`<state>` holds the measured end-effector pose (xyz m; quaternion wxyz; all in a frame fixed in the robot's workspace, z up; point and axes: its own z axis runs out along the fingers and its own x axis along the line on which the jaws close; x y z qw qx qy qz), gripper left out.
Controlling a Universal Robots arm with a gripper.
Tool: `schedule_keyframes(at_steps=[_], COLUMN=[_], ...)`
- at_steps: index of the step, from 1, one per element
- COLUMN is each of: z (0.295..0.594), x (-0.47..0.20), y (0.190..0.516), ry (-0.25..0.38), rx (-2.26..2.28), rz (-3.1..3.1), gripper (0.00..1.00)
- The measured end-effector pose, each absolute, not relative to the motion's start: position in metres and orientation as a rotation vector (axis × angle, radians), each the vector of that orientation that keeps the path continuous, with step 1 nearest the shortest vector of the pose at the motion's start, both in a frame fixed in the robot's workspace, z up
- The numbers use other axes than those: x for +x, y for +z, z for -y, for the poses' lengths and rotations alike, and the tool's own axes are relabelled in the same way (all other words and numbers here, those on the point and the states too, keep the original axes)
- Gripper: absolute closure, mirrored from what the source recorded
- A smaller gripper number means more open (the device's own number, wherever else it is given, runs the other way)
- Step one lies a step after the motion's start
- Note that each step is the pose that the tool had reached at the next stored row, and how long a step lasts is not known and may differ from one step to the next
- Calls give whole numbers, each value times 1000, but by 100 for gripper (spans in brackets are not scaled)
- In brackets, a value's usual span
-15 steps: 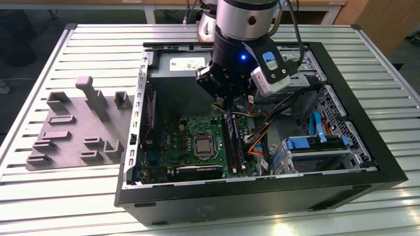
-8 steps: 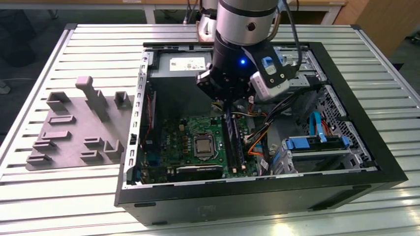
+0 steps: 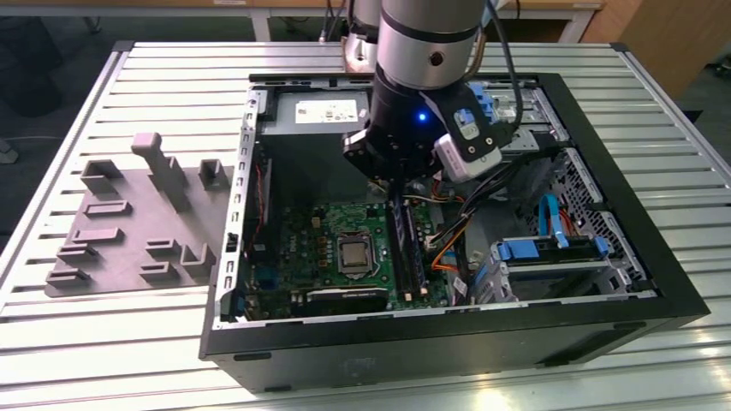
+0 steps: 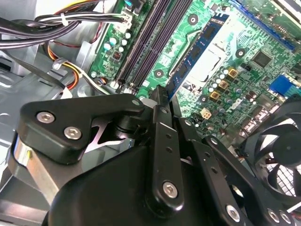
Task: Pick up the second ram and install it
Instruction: 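Insert the second ram into the second slot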
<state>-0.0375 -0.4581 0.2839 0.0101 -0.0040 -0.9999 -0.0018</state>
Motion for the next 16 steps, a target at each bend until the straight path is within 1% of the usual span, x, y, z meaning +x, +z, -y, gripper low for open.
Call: schedule_keyframes(at_steps=[16], z=[458], x=[-36], y=[274], ry=[-6], rx=[-39], rz=[3121], gripper=[86])
